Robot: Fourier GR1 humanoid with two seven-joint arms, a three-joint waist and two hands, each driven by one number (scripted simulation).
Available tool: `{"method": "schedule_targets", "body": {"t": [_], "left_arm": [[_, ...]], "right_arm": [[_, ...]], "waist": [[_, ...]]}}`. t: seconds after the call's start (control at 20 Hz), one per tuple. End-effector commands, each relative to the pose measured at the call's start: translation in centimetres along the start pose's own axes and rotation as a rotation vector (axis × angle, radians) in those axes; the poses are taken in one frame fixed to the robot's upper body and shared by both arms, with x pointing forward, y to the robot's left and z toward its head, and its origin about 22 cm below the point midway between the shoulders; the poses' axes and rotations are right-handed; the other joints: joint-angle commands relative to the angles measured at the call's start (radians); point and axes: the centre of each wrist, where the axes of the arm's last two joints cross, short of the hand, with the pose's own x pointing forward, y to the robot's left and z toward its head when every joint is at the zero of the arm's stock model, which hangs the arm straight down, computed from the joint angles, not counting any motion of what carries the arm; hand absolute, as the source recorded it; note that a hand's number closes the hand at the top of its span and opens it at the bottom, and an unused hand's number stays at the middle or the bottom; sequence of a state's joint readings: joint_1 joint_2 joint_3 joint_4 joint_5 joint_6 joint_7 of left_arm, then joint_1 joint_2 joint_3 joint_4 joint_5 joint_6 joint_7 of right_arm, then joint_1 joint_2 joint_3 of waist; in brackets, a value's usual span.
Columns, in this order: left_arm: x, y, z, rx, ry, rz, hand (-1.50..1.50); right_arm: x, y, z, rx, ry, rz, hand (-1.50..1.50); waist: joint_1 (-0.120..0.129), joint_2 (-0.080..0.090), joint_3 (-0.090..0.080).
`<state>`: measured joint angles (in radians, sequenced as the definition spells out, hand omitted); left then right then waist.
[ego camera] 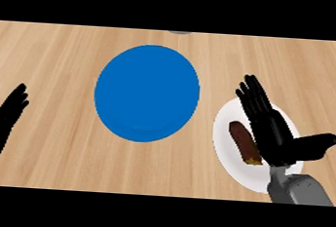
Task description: Pick the sweet potato from the plate and place it in the plate
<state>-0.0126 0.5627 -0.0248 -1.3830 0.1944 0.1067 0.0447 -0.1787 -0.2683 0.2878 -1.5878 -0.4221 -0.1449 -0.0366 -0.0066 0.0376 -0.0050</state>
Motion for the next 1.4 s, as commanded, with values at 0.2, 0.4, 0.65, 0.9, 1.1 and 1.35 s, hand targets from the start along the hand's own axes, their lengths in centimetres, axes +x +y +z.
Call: {"method": "schedule_targets", "body": {"t": [0.2, 0.4, 0.65, 0.9, 1.1, 1.35], "left_arm": [[0.7, -6.3, -0.5, -0.018, 0.022, 0.124, 0.00], [-0.6, -6.5, -0.1, -0.048, 0.088, 0.139, 0.00], [-0.3, -10.6, 1.0, -0.057, 0.075, 0.203, 0.00], [1.0, -11.0, 0.5, -0.049, 0.063, 0.170, 0.00], [2.3, -13.1, -0.1, -0.063, 0.079, 0.195, 0.00], [1.3, -12.5, 0.3, -0.066, 0.078, 0.186, 0.00]], "right_arm": [[3.7, -0.5, -2.7, 0.542, 0.067, -0.060, 1.50], [12.6, -2.9, -4.1, 0.523, -0.238, 0.769, 1.50], [-0.7, -8.8, 0.8, 0.277, -0.081, 0.288, 1.50], [-2.1, -12.1, 1.6, 0.586, -0.137, 0.072, -1.50], [0.4, -12.3, -1.0, 0.764, -0.152, 0.423, -1.50], [3.3, -11.7, -3.3, 0.783, -0.206, 0.761, -1.50]], "waist": [[0.022, -0.031, 0.007], [-0.010, -0.073, -0.007], [0.014, -0.021, 0.012], [0.030, -0.027, 0.010], [0.024, -0.030, 0.008], [0.024, -0.034, 0.006]]}}
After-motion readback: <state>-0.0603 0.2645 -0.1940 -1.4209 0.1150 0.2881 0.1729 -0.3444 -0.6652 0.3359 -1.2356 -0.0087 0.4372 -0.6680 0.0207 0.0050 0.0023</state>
